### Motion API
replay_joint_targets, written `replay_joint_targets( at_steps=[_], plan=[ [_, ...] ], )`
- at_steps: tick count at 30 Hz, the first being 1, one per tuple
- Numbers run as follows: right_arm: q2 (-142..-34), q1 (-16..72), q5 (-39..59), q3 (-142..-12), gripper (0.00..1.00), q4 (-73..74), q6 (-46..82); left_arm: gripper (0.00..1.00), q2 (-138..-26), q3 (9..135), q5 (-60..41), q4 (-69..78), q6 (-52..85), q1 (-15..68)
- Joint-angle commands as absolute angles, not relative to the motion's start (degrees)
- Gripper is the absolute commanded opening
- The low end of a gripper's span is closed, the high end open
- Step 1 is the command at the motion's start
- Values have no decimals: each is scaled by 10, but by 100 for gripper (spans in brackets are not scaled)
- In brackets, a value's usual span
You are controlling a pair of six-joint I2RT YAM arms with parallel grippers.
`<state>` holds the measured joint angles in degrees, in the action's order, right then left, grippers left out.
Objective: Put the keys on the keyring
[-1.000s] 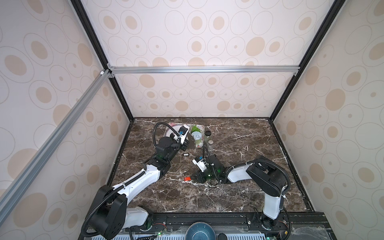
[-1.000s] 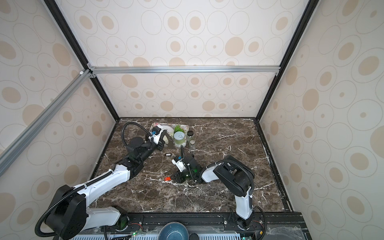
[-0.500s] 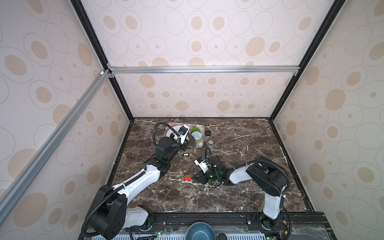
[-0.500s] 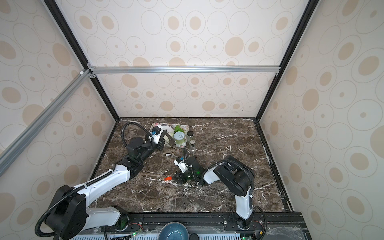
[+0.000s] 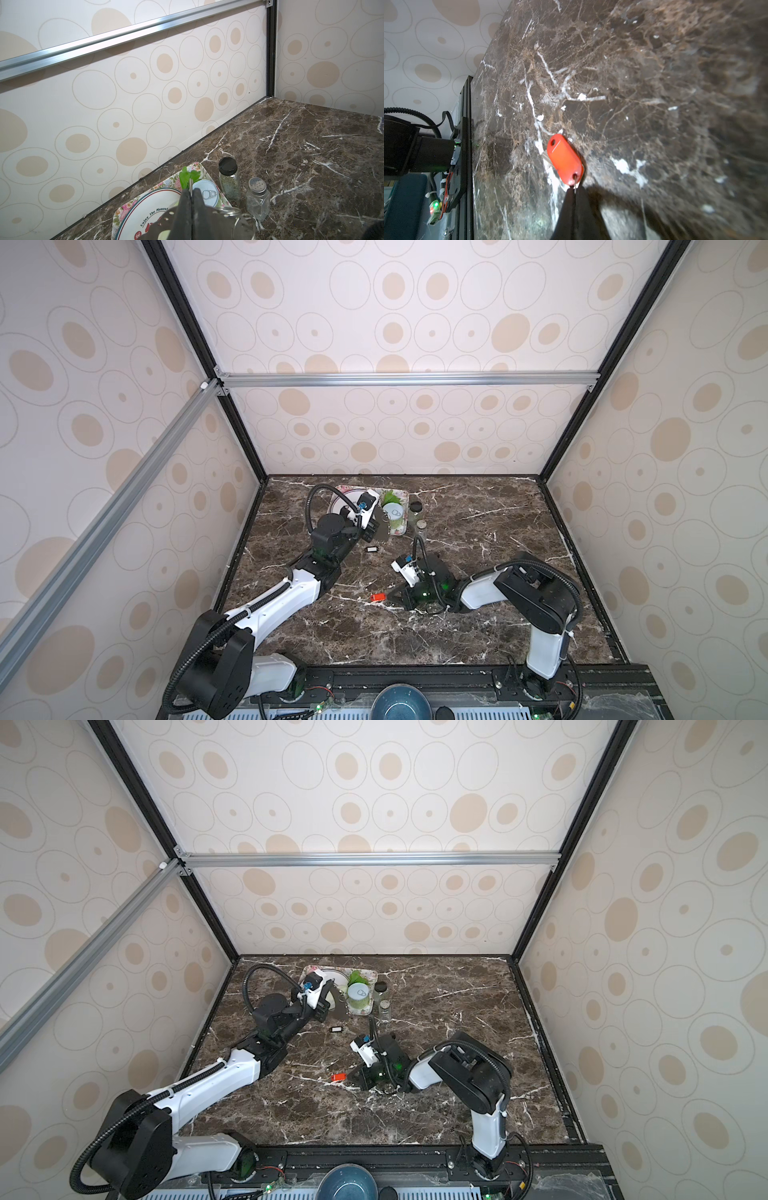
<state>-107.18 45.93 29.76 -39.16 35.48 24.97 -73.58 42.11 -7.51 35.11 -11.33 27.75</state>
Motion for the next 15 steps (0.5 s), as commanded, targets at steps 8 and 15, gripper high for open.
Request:
replay_joint_targets(
  at_steps=[8, 15],
  plan=[
    [-878, 438, 206, -335, 0, 284, 273, 0, -724, 427, -126, 380, -123, 276],
    [-700, 423, 38, -364, 0, 15, 273, 0, -730, 432, -180, 377, -137, 277]
  ],
)
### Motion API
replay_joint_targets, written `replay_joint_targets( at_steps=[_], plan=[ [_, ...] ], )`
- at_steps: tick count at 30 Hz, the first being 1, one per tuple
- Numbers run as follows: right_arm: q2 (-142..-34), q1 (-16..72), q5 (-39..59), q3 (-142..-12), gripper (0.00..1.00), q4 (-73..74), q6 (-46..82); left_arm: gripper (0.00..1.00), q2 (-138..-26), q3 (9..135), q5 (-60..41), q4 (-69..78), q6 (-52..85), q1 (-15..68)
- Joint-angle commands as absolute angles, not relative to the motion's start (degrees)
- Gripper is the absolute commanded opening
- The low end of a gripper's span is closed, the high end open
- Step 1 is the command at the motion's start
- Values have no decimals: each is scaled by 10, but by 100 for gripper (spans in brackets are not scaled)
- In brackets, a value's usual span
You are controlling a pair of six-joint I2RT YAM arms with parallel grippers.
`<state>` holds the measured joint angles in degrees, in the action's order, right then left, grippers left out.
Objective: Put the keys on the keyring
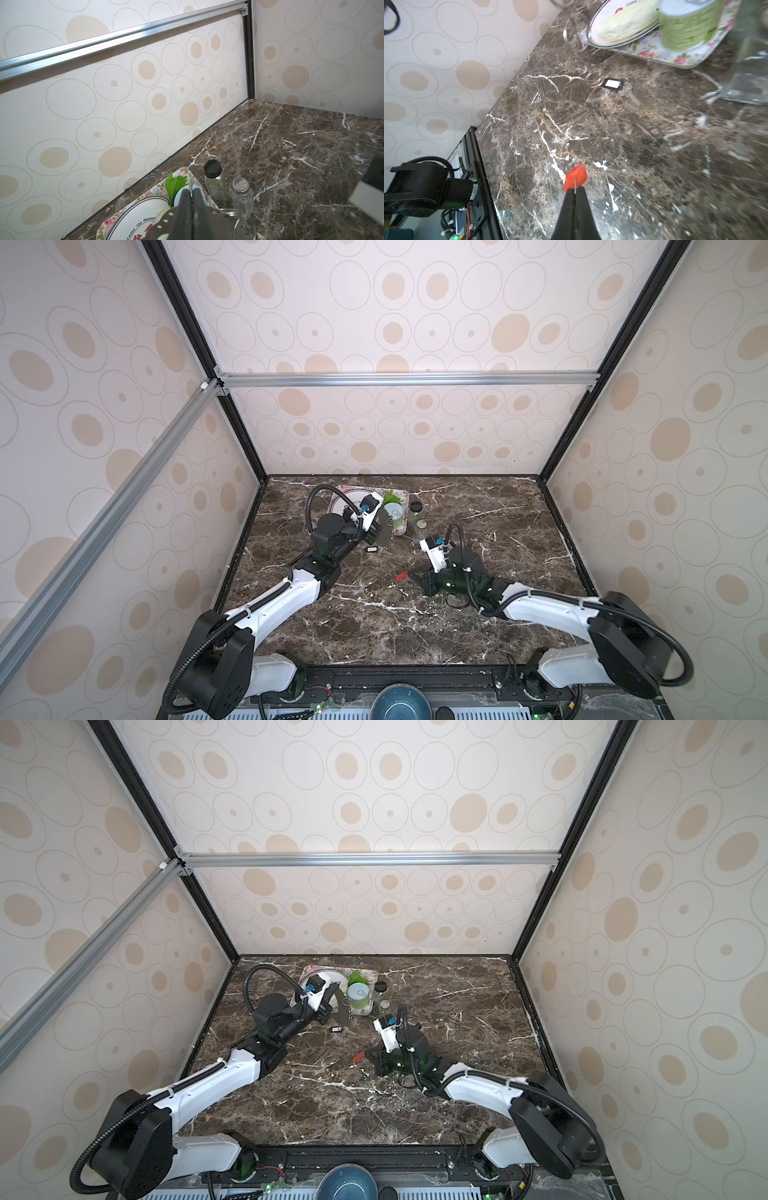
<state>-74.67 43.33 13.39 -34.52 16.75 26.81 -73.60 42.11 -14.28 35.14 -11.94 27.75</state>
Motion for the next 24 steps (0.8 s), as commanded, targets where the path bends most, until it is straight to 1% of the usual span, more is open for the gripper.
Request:
replay_joint_targets(
  at_steps=[1, 4, 7, 11, 15, 19, 24],
  plan=[
    [-677, 418, 26, -369, 0, -11, 270, 0, -731, 433, -187, 374, -139, 277],
    [-607, 394, -7, -391, 0, -86, 245, 0, -738, 442, -205, 365, -143, 278],
    [-562, 376, -51, -411, 0, -114, 207, 0, -745, 451, -231, 351, -156, 283],
    [-546, 369, -87, -418, 0, -94, 161, 0, -756, 470, -262, 311, -211, 312],
    [-541, 369, -98, -396, 0, -70, 156, 0, -772, 485, -246, 276, -281, 359],
    [-516, 368, -113, -359, 0, -42, 163, 0, -789, 497, -235, 276, -268, 367],
    [-502, 369, -122, -346, 0, -20, 163, 0, -781, 482, -259, 278, -235, 382]
  ],
)
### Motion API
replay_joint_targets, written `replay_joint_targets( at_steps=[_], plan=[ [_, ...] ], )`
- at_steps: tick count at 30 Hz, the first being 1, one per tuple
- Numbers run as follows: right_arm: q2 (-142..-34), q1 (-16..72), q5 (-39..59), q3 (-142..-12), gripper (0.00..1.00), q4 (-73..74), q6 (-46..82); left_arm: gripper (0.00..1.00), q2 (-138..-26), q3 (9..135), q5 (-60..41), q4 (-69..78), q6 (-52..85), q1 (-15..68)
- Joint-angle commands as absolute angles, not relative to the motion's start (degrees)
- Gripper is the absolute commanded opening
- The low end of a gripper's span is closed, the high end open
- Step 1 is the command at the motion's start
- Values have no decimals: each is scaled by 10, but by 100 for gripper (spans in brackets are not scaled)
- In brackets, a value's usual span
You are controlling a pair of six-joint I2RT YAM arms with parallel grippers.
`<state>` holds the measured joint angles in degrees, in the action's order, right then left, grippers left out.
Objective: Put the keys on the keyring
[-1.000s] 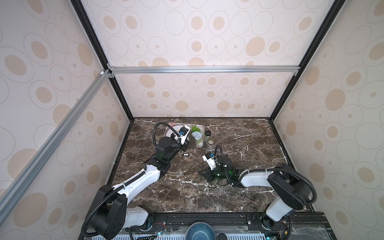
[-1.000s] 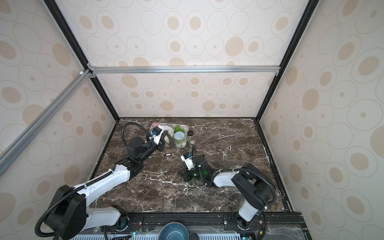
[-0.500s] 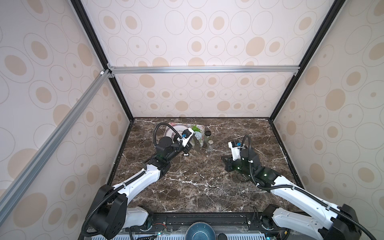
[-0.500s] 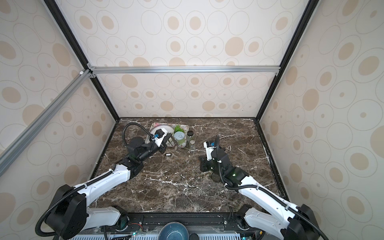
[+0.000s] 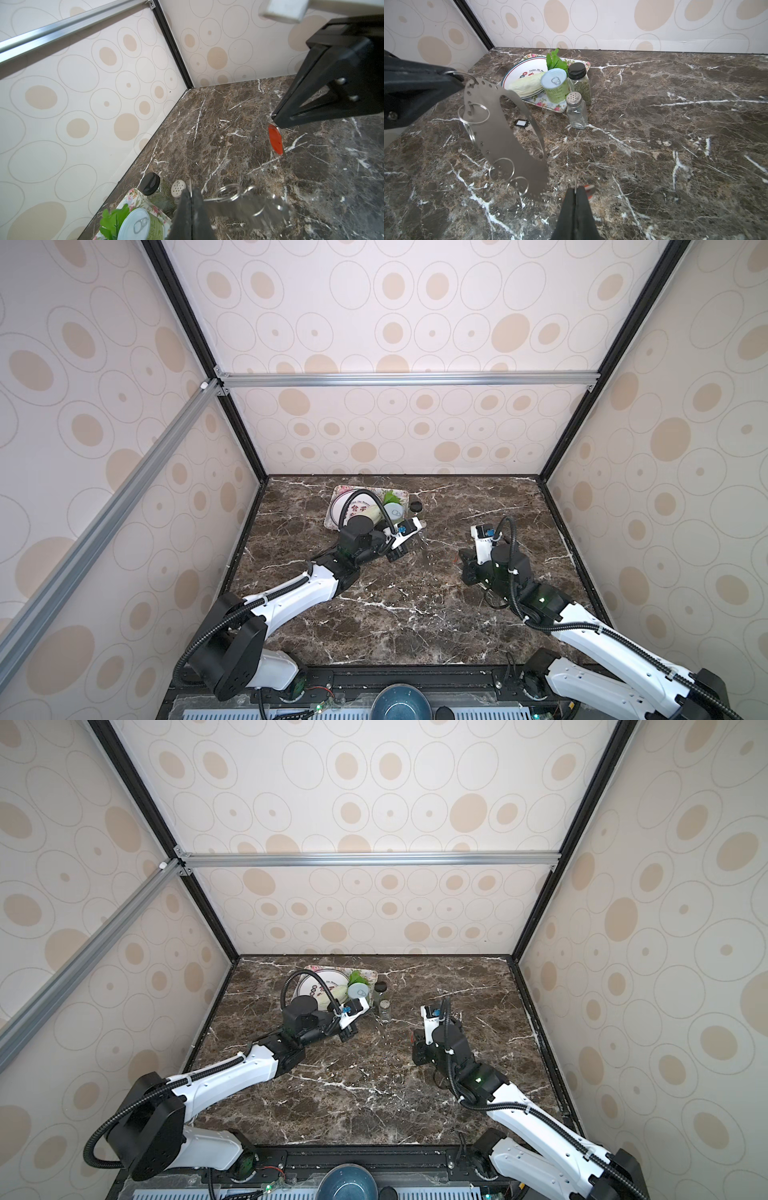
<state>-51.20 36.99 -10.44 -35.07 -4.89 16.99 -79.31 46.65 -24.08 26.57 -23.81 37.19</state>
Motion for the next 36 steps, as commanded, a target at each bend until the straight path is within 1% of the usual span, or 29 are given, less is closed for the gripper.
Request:
replay_joint_targets(
  at_steps=[1, 6, 8, 15, 18, 27, 32, 36],
  plan=[
    [-506, 368, -121, -346, 0, -19, 164, 0, -775, 474, -256, 287, -236, 387],
    [-515, 372, -90, -343, 0, -17, 162, 0, -762, 461, -213, 274, -262, 400],
    [-507, 381, -91, -334, 0, -8, 151, 0, -765, 467, -214, 263, -269, 402],
    [-488, 465, -159, -327, 0, 7, 86, 0, -775, 460, -221, 270, -307, 415],
    [-487, 495, -173, -323, 0, 23, 64, 0, -775, 463, -221, 265, -309, 419],
    [-459, 514, -158, -312, 0, 44, 55, 0, -771, 467, -225, 255, -318, 431],
    [-448, 516, -121, -311, 0, 53, 56, 0, -772, 468, -247, 259, -312, 439],
    [-453, 516, -113, -312, 0, 55, 57, 0, -777, 472, -247, 256, -315, 445]
  ],
)
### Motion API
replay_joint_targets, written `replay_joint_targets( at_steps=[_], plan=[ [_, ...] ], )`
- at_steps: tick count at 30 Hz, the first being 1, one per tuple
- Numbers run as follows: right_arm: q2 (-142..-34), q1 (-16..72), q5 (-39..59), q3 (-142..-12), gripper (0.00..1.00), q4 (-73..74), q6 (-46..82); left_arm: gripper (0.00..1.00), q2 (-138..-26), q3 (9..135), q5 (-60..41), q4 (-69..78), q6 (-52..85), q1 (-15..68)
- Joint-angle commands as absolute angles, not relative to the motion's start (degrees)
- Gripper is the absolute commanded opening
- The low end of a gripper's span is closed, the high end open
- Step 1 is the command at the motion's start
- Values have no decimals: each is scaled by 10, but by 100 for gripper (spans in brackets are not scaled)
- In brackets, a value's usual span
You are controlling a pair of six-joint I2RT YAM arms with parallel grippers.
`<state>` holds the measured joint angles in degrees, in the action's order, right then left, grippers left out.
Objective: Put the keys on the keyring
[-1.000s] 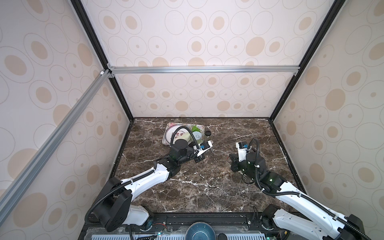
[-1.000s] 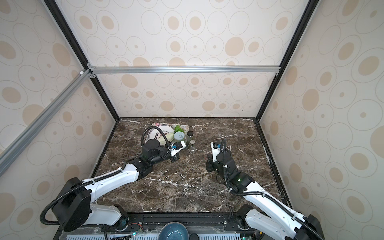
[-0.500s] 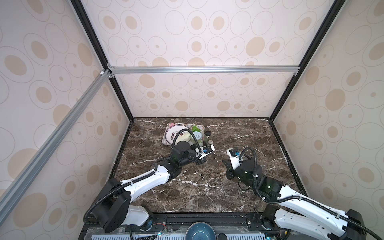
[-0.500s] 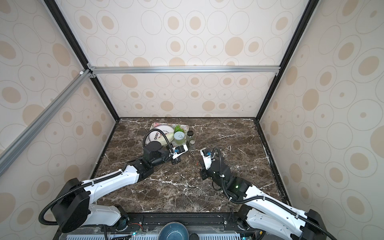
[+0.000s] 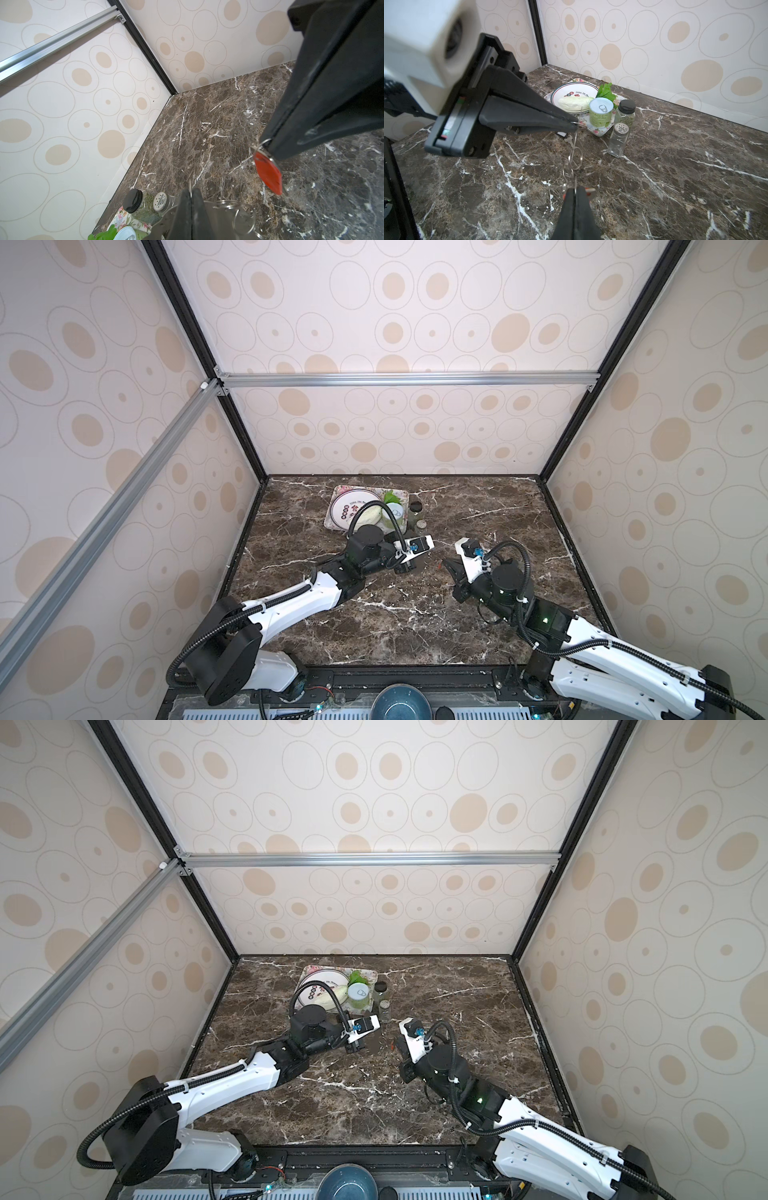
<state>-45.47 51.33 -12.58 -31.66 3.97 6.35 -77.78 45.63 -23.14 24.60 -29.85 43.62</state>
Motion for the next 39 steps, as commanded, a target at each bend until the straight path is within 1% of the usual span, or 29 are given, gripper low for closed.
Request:
replay_joint_targets(
  at_steps=[1, 8, 11, 16, 21, 26, 31, 39],
  plan=[
    [-456, 516, -114, -313, 0, 55, 57, 0, -777, 473, -246, 255, -315, 447],
    [-483, 516, -152, -329, 0, 38, 55, 0, -791, 497, -266, 216, -322, 455],
    [-485, 516, -171, -327, 0, 39, 46, 0, -791, 503, -297, 215, -307, 455],
    [-463, 516, -235, -327, 0, 24, 38, 0, -788, 507, -307, 211, -294, 455],
    [-472, 516, -218, -323, 0, 32, 30, 0, -793, 517, -305, 207, -275, 455],
    [-475, 516, -181, -314, 0, 61, 26, 0, -804, 538, -318, 202, -238, 456],
    [-468, 516, -209, -303, 0, 89, 28, 0, -808, 548, -343, 190, -231, 456],
    [-470, 516, -194, -293, 0, 114, 27, 0, -818, 562, -348, 165, -240, 458]
  ],
)
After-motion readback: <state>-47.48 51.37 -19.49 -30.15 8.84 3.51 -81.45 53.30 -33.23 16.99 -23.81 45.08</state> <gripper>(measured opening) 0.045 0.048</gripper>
